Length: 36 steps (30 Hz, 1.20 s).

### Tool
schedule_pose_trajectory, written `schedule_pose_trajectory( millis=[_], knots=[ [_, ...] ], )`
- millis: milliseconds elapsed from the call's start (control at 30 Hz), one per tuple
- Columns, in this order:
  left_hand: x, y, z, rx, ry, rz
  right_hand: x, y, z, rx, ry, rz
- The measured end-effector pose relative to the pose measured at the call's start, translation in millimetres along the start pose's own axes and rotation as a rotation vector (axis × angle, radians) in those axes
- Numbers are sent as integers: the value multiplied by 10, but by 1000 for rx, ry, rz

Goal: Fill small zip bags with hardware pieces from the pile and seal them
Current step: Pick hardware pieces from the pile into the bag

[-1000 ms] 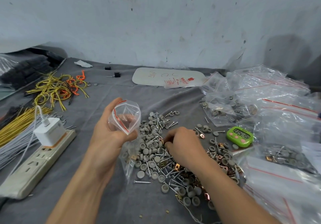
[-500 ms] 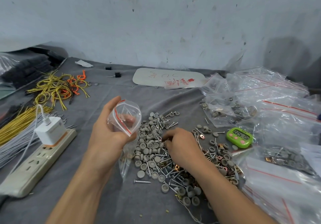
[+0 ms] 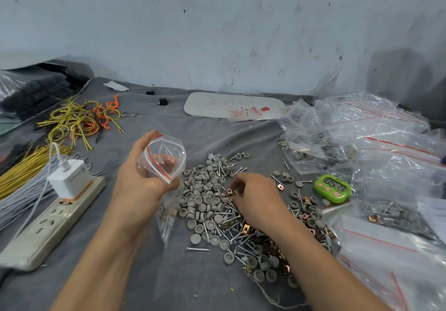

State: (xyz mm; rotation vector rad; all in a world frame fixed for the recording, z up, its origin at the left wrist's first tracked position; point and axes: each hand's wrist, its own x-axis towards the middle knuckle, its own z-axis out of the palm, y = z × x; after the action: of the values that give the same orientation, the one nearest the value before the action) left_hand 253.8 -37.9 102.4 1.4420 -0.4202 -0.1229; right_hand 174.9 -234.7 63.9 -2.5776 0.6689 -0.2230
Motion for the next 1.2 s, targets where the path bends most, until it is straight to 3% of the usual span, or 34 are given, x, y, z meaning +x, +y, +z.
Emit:
schedule_pose_trajectory(
  millis=[167,467,633,767,867,1033,1133,1200],
  knots=[
    [-31,-16,42,29,-32,3,42,-38,36,-90,-51,-74],
    [-8,-38,47,65,-22,17,45,-31,16,-54,-8,-31],
    [-33,-51,14,272,27,72,-22,12,-172,265,158,36],
    [-66,-58,73,509,-29,101,-187,-169,-439,641,335,-116],
    [-101,-84,210,620,-169,103,-274,-416,-508,593,277,-261],
    [-89,-164,252,556,-303,135,-261,-536,-376,446,139,-331],
    [-81,-173,193,485,-266,136,-201,-419,-398,579,222,-315],
    [-67,-184,137,410,-233,111,-113,-265,-392,574,295,-196]
  ],
)
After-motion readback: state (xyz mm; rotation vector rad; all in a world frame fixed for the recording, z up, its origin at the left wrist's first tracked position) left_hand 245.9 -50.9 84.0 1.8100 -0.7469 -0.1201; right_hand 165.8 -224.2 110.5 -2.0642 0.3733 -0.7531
